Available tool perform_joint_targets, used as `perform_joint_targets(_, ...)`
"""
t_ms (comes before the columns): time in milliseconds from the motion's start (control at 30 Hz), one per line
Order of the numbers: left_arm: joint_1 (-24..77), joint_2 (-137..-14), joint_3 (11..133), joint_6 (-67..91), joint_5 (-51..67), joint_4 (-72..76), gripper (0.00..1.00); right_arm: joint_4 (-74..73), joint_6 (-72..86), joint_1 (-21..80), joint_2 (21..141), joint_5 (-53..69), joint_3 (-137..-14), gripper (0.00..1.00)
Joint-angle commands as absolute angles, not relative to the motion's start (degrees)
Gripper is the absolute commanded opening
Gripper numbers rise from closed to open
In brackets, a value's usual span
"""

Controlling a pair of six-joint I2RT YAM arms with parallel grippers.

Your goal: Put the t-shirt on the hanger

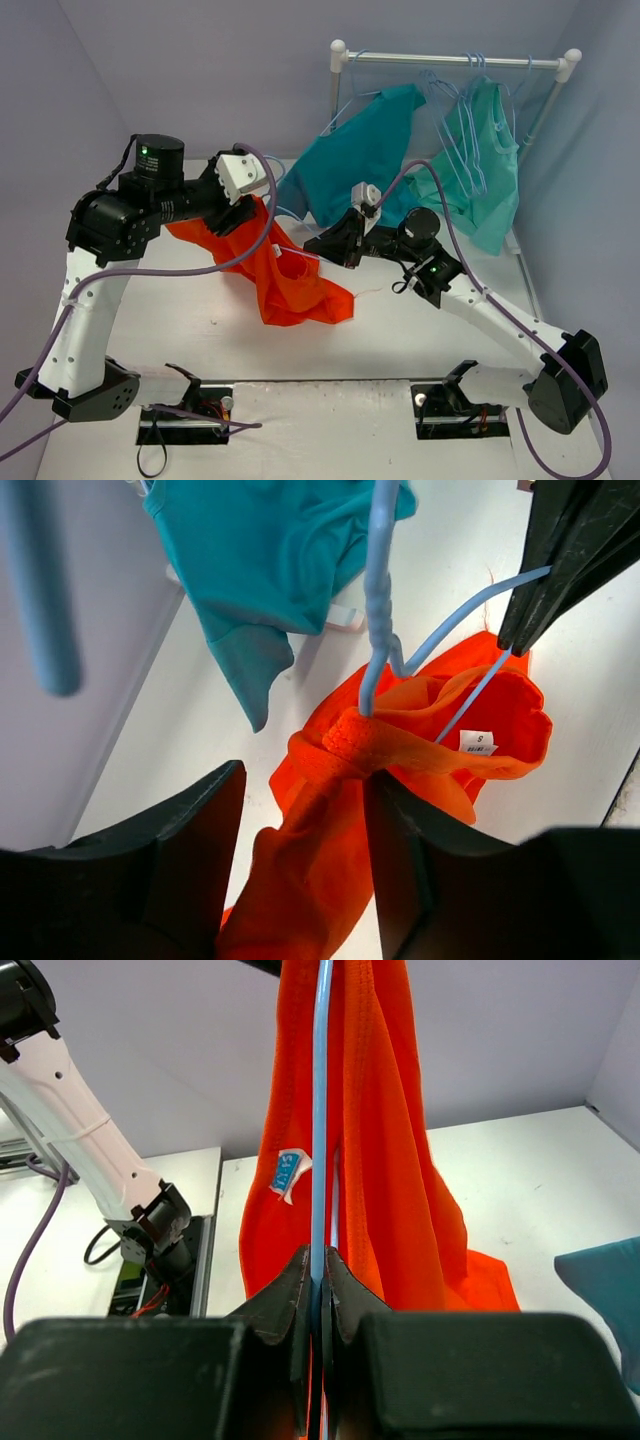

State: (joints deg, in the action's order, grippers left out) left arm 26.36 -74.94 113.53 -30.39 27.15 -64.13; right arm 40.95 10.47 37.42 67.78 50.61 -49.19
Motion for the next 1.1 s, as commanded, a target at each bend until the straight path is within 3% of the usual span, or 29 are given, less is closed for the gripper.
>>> perform_joint_targets(0, 25.8, -72.6, 113.0, -31.7, 31.7, -62.5, 0.33, 46.7, 9.7, 36.0, 68.0, 52.9, -51.0, 0.0)
perform_joint_targets(300, 25.8, -69.7, 107.1, -31.1, 36.8, -62.5, 0.02, 46.1, 10.1, 31.4, 68.8, 56.7, -50.6, 0.0)
perform_joint_targets(533, 25.8, -69.4, 103.6, -30.8, 41.2, -62.4, 0.0, 45.2, 10.1, 30.7, 71.0, 55.6, -51.7, 0.0)
perform_joint_targets(600, 25.8, -69.4, 102.5, -30.4, 39.1, -61.6, 0.0, 44.0, 10.2, 30.1, 70.9, 53.5, -51.4, 0.08)
perform_joint_targets(767, 25.8, -66.1, 95.7, -25.8, 26.4, -52.5, 0.0, 39.2, 11.4, 28.2, 69.7, 44.7, -51.6, 0.46)
perform_joint_targets(900, 25.9, -61.2, 88.9, -23.0, 21.4, -43.2, 0.0, 29.9, 14.7, 28.0, 66.7, 25.5, -52.9, 0.66)
perform_joint_targets(1067, 26.0, -58.2, 84.0, -20.1, 18.7, -37.6, 0.0, 23.8, 23.1, 30.7, 63.5, 14.5, -52.1, 0.67)
